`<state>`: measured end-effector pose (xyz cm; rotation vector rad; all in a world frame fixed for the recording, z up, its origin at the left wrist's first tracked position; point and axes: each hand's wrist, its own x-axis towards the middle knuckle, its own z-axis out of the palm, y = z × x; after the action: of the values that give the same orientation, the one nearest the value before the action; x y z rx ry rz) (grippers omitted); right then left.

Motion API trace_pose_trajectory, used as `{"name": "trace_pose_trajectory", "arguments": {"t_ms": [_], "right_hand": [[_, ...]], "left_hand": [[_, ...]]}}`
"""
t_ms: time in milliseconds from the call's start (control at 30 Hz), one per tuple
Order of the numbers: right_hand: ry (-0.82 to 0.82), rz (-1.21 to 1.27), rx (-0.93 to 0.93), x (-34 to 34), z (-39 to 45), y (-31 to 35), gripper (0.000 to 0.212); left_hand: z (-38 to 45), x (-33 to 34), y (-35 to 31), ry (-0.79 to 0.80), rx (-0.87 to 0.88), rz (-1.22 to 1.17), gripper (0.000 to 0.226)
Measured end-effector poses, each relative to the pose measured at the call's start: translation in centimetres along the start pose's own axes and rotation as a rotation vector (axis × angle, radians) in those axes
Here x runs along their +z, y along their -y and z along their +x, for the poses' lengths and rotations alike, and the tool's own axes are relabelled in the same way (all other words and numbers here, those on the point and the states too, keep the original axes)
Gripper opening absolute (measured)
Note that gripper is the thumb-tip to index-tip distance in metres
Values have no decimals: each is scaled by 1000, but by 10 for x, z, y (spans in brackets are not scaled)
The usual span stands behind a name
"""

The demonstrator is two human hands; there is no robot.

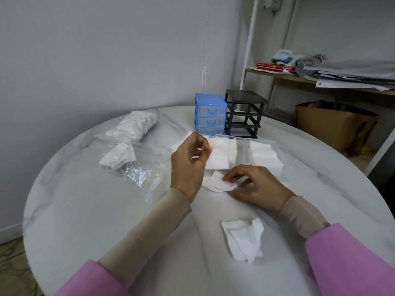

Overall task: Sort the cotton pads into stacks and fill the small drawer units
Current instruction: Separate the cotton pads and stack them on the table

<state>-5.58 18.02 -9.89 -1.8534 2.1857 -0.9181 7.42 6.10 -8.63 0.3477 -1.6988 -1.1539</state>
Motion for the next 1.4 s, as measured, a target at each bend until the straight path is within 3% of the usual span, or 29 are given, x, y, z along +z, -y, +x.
{"name": "trace_pose_trajectory", "arguments": {"t_ms": [267, 500, 633, 800, 867, 967, 1167, 1333, 1400], "right_hand": [[-38, -86, 4, -2, -1, -1, 8], [5, -119, -7, -9, -2, -1, 24], [-3, 28, 74, -11, -3, 3, 37], [-93, 224, 138, -8, -1, 3, 11], [-127, 316, 166, -7, -1, 3, 15], [-133, 444, 188, -8, -1, 6, 15], [-216, 311, 133, -9, 2, 1, 2], [-302, 288, 131, -13, 3, 0, 7], [-331, 301, 145, -14, 5, -3, 7]], "left_hand": [[-1, -1, 6, 29, -20, 94, 30], [-4, 2, 5, -18, -128, 26, 30], [-4, 3, 8, 29, -233, -57, 35], [-4, 10, 11, 131, -390, -182, 29], [-4, 11, 11, 161, -422, -228, 27], [-5, 12, 10, 198, -418, -246, 20], [-7, 14, 11, 203, -375, -176, 22], [-7, 13, 15, 196, -359, -134, 22], [-5, 11, 17, 236, -308, -13, 18]]}}
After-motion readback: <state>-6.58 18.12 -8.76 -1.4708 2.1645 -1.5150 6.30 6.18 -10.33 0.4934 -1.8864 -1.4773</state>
